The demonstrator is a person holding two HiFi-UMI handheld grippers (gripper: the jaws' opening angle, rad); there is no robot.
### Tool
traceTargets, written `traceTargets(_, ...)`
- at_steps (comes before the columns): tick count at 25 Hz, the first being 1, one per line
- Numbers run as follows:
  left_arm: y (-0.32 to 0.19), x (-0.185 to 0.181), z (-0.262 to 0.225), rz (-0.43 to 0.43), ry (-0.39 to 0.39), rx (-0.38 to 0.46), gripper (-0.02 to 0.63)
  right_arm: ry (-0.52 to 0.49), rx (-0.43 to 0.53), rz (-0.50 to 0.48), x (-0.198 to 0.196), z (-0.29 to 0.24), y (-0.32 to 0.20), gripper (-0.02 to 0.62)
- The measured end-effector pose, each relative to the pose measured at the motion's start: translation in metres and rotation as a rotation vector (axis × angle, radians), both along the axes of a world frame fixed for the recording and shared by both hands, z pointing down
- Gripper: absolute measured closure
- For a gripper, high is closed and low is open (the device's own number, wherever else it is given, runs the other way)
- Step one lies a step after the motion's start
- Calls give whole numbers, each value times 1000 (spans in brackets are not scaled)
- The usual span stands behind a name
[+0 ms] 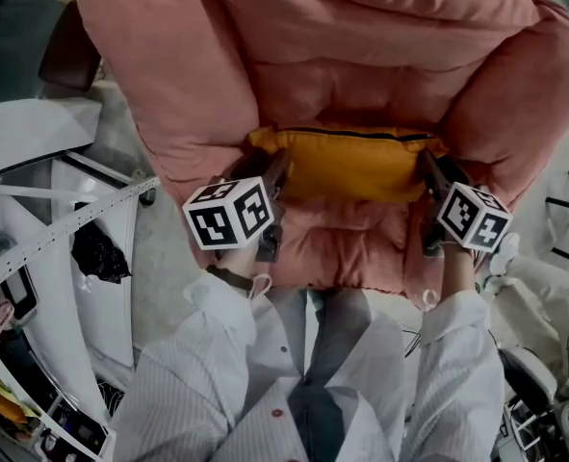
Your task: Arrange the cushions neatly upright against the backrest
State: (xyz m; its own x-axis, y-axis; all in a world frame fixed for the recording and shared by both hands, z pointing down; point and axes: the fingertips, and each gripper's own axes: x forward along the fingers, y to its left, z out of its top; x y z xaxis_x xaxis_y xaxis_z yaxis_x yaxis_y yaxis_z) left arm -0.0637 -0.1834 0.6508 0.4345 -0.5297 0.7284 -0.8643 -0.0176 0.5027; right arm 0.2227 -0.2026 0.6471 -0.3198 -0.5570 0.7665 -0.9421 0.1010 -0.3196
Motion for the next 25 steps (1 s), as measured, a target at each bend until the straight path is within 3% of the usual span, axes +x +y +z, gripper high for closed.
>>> traceTargets(14, 3, -9, -11, -12, -13, 30, 411, -8, 13, 23, 6, -19, 5, 441)
traceTargets(19, 10, -10, -32, -14, 2, 58, 407, 6, 53, 26, 5, -45, 21, 440)
traceTargets(25, 17, 0, -86, 36, 33, 143, 408, -42, 124, -17, -26, -96, 34, 441)
